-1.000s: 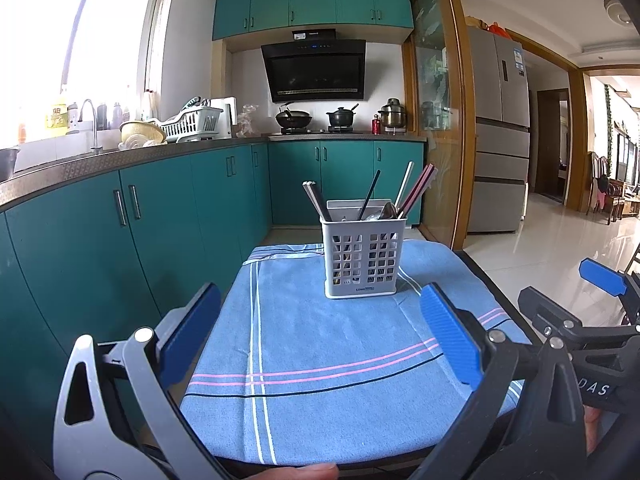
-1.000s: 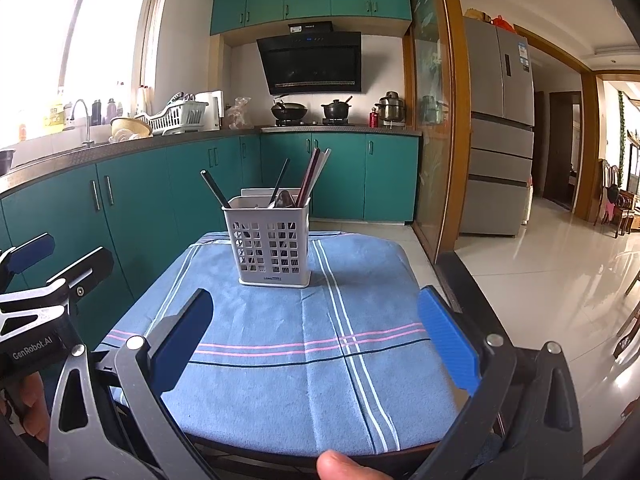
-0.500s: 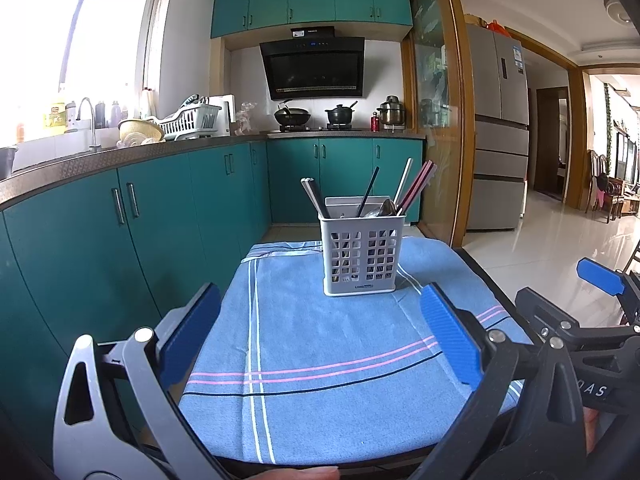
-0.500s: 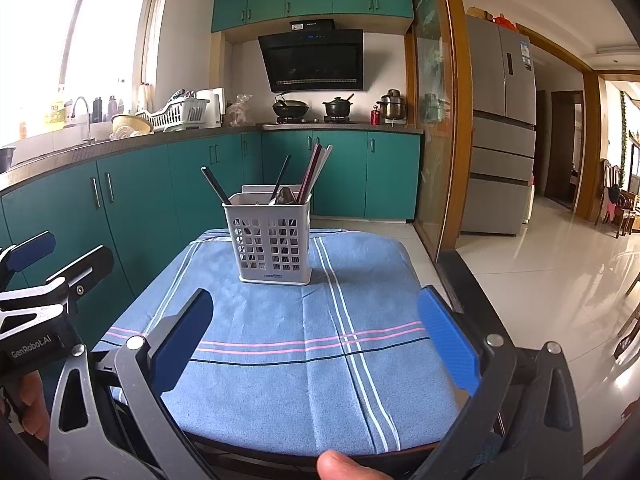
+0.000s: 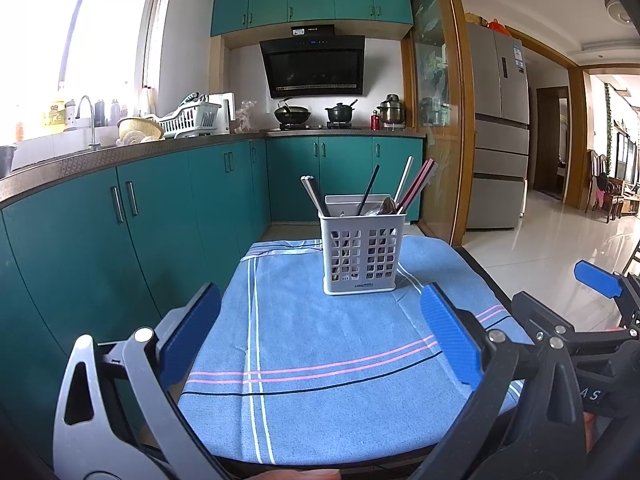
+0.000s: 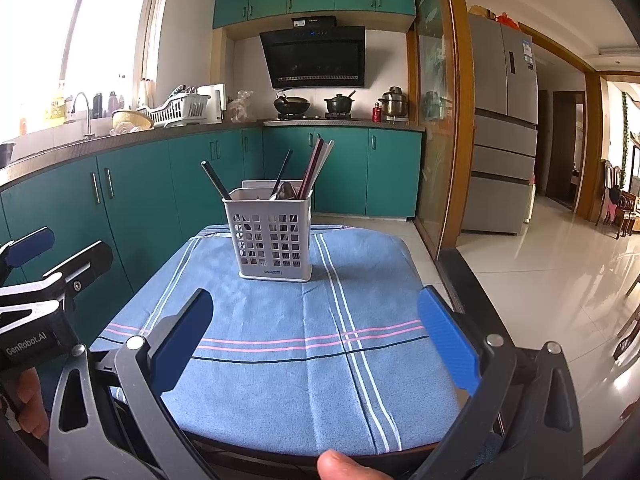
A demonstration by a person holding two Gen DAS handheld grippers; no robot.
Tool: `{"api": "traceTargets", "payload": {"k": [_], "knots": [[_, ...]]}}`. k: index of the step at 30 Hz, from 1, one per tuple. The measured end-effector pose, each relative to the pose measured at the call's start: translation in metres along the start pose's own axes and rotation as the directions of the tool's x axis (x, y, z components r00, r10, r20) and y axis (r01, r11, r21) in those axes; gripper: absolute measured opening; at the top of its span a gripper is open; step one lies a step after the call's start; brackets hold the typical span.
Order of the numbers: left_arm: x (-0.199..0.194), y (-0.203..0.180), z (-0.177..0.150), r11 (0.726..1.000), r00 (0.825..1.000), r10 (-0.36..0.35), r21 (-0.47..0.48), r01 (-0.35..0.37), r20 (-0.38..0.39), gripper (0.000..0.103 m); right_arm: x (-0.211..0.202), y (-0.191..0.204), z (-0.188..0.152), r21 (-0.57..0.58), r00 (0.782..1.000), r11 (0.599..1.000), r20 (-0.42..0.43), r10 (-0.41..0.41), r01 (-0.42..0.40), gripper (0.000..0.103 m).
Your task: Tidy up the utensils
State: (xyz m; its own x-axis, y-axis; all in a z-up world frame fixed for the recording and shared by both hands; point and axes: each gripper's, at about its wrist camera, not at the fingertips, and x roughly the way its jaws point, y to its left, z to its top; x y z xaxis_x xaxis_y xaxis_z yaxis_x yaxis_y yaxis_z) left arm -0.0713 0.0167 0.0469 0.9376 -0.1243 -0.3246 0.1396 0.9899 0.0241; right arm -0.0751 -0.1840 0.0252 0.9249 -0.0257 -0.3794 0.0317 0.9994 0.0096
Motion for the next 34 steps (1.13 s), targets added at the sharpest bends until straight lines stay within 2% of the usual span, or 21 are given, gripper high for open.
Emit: {"api": "traceTargets", "payload": {"k": [27,31,34], "knots": [[0.010,0.000,-0.005,1.000,1.000,-0.007,-0.002,0.007,-0.021,0.099,0.010,-0.007,-0.005,0.001,1.000,1.000,-0.025,0.003,-0.003,0.100],[0.021,0.004,-0.008,1.000,0.999,0.001,-0.011,-0.002,-0.047,0.099,0.014,-0.010,-0.006,0.003,1.000,1.000,-0.031,-0.001,0.001,0.100],[0.046,0.013,-0.011,0.999,0.996,0.037,-0.025,-0.039,-0.078,0.099,0.025,-0.019,-0.006,0.025,0.998,1.000,-0.058,-0.008,0.010,0.100]]}}
